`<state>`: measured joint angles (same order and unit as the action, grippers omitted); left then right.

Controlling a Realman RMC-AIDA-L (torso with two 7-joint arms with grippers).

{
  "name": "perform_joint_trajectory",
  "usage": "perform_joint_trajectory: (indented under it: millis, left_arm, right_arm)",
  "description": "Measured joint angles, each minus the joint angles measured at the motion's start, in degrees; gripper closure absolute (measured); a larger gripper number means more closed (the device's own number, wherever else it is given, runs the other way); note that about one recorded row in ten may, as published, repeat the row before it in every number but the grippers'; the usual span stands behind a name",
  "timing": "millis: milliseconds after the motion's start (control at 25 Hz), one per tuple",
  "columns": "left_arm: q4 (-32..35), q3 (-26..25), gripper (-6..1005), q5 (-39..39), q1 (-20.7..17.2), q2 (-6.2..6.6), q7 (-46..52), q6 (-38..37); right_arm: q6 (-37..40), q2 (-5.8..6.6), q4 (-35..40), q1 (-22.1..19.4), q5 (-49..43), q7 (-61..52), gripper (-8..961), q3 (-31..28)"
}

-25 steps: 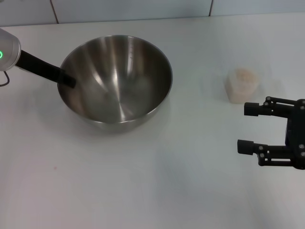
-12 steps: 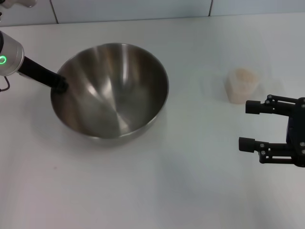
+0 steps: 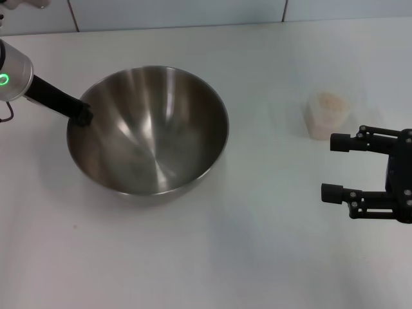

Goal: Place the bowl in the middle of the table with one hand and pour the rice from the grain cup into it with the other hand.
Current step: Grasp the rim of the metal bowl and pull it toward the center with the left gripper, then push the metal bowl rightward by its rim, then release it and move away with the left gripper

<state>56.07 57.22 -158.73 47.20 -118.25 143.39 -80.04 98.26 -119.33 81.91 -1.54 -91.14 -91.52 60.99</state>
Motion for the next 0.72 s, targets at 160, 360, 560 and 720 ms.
perform_joint_trajectory:
  millis: [160, 360, 560, 720]
  left_arm:
    - [-0.11, 0.07, 924, 0.37, 0.75, -0.13, -0.64, -1.6]
    - [0.62, 0.09, 926, 4.14, 1.94, -0.26, -1.98, -3.09]
    - [1.12, 0.78, 935, 5.09, 4.34, -0.31, -2.27, -3.89]
    - [1.28, 0.9, 955, 5.75, 6.35, -0.44, -2.71, -3.91]
  right_arm:
    - [0.0, -0.01, -0.03, 0.0, -0.01, 0.12, 169, 0.0]
    - [-0.01, -0.02, -0.5, -0.01, -0.03, 0.6, 168, 0.0]
    - [-0.01, -0.02, -0.57, 0.12, -0.16, 0.62, 168, 0.0]
    - [-0.01, -0.02, -0.61, 0.15, -0.37, 0.64, 168, 0.0]
